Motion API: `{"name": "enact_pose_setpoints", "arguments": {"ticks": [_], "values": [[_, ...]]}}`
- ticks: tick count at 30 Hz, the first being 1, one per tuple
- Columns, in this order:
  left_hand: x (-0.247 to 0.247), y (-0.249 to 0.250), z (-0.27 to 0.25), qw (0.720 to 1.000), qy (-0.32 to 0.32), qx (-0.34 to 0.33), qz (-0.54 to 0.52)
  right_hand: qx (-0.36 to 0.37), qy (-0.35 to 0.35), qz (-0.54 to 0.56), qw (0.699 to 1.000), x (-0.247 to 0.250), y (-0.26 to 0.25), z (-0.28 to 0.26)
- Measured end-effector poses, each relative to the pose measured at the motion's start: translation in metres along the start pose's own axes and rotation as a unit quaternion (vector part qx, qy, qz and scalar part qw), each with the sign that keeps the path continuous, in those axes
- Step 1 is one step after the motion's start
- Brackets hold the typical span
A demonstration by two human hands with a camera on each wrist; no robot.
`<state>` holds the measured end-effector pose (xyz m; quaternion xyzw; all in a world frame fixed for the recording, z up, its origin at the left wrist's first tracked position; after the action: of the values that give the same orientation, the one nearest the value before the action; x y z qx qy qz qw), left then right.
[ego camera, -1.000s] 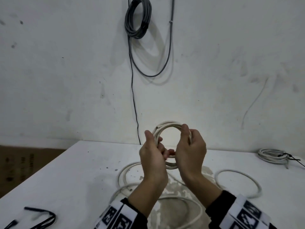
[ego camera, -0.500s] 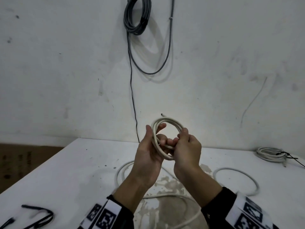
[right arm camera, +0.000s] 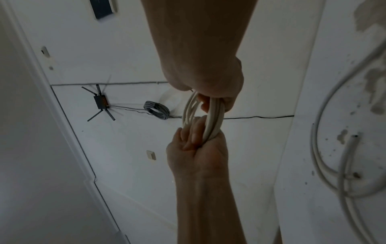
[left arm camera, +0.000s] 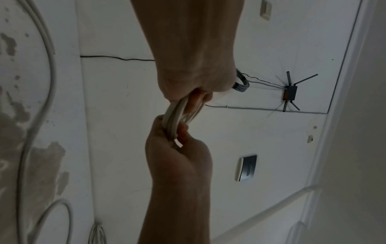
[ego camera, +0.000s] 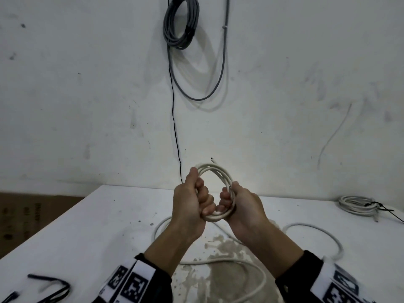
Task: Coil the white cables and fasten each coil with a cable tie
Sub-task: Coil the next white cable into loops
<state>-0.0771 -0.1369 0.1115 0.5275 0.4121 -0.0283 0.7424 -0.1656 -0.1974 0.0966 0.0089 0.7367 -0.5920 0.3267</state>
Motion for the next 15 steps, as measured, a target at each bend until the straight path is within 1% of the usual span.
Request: {"name": "enact_pose_setpoints", "arguments": {"ticks": [2, 4, 7, 9, 11, 15], "values": [[0.000, -0.004, -0.001, 0.999, -0.006, 0.046, 0.001, 0.013, -0.003, -0.013, 1.000, 0.000, 0.000, -0.002], [0.004, -0.006, -0.001, 0.995, -0.013, 0.094, 0.006, 0.045, -0.014, -0.039, 0.998, -0.003, -0.005, -0.007], [0.012, -0.003, 0.005, 0.993, -0.005, 0.116, 0.026, 0.093, -0.038, -0.116, 0.988, -0.011, -0.015, -0.015], [0.016, 0.000, 0.006, 0.994, 0.004, 0.101, 0.045, 0.119, -0.041, -0.166, 0.978, -0.015, -0.018, -0.019], [0.018, 0.003, 0.005, 0.995, 0.001, 0.065, 0.080, 0.141, -0.037, -0.200, 0.969, -0.017, -0.018, -0.020], [0.017, 0.012, -0.002, 0.988, -0.066, 0.007, 0.139, 0.169, -0.025, -0.211, 0.963, -0.013, -0.022, -0.019]]}}
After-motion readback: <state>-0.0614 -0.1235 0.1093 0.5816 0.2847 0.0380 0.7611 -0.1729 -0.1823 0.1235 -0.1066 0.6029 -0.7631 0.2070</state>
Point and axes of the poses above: each hand's wrist, its own z-axis towards the middle knuckle, its own x-axis out of the back of the hand, y = z × x, the point moved 9 cm from there along z, towards the middle knuckle, and after that the axes turned 1 degree about -z, right-handed, at the moved point
